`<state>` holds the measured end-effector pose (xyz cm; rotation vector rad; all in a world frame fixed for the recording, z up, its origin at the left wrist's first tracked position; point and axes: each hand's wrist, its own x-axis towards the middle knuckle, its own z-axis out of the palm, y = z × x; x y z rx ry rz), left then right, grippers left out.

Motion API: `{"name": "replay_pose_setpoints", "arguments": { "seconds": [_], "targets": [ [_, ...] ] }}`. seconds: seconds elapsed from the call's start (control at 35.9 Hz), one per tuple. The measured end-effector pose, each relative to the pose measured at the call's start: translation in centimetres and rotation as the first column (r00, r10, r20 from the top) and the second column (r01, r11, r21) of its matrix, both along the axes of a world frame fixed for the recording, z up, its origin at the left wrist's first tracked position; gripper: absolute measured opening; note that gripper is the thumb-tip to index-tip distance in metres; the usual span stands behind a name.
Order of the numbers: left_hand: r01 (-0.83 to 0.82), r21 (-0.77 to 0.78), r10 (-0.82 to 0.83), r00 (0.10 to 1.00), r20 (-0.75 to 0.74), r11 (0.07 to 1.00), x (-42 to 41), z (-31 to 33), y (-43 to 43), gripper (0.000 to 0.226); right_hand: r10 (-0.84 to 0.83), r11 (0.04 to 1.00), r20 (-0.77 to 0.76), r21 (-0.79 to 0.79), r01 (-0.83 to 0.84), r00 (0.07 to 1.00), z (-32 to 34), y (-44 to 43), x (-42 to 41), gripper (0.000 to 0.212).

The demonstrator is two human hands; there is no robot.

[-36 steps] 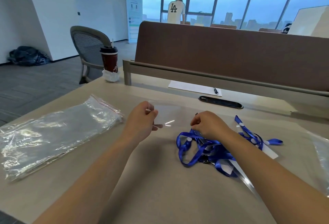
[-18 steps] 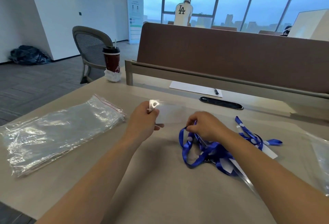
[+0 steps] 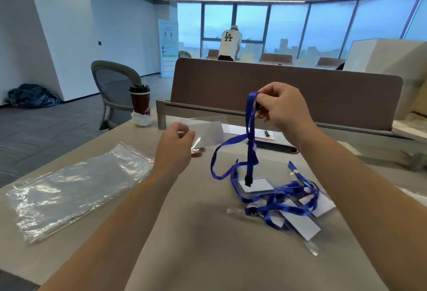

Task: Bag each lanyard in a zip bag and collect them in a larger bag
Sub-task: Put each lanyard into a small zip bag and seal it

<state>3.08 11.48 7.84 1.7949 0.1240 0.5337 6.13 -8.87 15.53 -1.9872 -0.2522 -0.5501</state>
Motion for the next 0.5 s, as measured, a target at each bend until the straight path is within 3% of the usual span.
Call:
{"name": "replay_pose_setpoints", "arguments": {
  "seconds": [0.17, 0.33, 0.42, 0.5],
  "targets": [
    [-0.046, 0.099, 0.045, 0.999, 0.012, 0.994, -0.7, 0.8, 0.4, 0.003, 0.006, 0.997, -0.009, -0.079, -0.006, 1.0, 1.1, -0.3, -0.7, 0.009],
    [-0.025, 0.084, 0.025, 1.0, 0.001, 0.996, -1.3, -0.1, 0.4, 0.018, 0.024, 0.957, -0.248, -0.274, -0.094, 0.968, -3.7, 0.1, -0.3, 0.006],
    [-0.006, 0.053, 0.008, 1.0, -0.028, 0.999, -1.4, -1.0, 0.4, 0.014, -0.016, 0.838, -0.411, -0.503, -0.212, 0.912, -6.0, -0.4, 0.3, 0.009],
    [0.036, 0.033, -0.034, 0.998, -0.054, 0.999, -1.5, -1.6, 0.5, 0.011, -0.102, 0.706, -0.425, -0.668, -0.235, 0.9, -7.8, -0.8, 0.6, 0.027]
  ]
}}
